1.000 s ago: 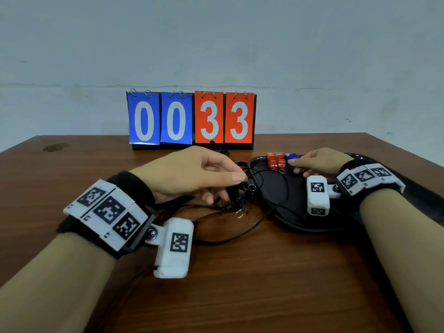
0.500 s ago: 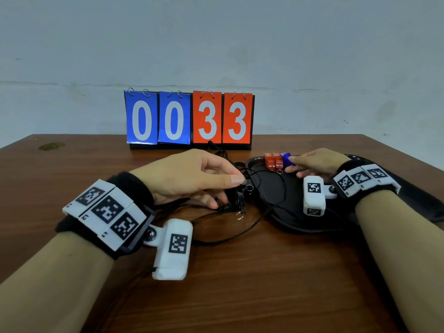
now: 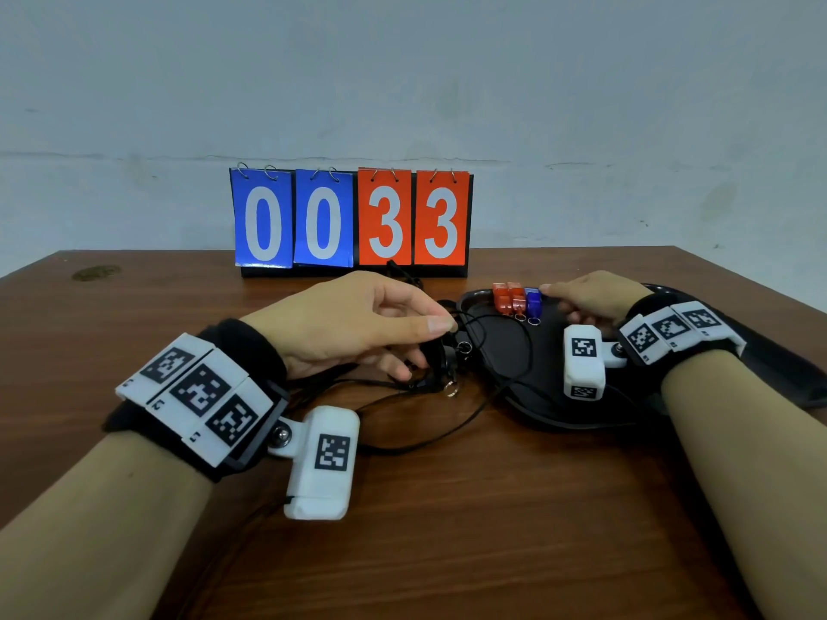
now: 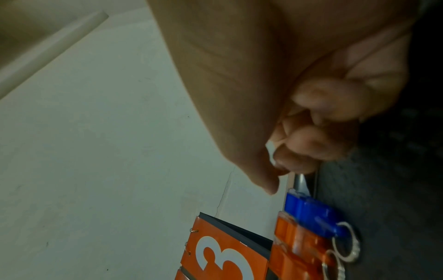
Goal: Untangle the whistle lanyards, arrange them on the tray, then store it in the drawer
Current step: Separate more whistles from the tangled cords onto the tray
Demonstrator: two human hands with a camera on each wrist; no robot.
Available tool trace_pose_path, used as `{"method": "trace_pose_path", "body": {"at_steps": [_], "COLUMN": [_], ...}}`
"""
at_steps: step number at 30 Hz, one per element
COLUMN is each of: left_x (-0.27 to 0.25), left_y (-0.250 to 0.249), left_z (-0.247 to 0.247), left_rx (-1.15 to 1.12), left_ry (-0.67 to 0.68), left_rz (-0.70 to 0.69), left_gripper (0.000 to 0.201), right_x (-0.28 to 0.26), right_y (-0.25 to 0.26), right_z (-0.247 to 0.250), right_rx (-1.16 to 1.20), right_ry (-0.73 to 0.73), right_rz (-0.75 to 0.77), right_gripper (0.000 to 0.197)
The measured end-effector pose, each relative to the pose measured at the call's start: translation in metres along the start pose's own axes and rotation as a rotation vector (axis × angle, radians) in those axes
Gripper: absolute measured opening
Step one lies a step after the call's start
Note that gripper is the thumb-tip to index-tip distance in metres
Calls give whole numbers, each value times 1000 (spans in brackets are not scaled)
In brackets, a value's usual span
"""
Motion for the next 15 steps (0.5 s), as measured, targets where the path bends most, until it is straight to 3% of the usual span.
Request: {"method": "trace_pose_path", "body": {"at_steps": [6,11,15], "left_x": [-1,-2,-2], "left_y": [-4,-8,-11], "left_z": [4,8,16], "left_rx": [-33,-63,-95], "left_ry": [-27,-93,-214], "left_rz": [-39,-81,-147], "left_gripper": [30,27,26], "right_x": [-3,-33,-68], "right_y": [12,47,77], "right_z": [-7,-16,-26], "right_rx": [231,441,557], "right_ry": [181,282,400], "right_rz": [49,210,331], "right_gripper": [38,18,15]}}
Point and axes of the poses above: each hand's wrist, its own x-axis towards the middle knuckle, its own z-axis out of the back of the hand, y = z × x, the point moved 6 cm from there along x, towards the middle knuckle, and after that the axes turned 4 degrees about y, right-handed, at the moved point
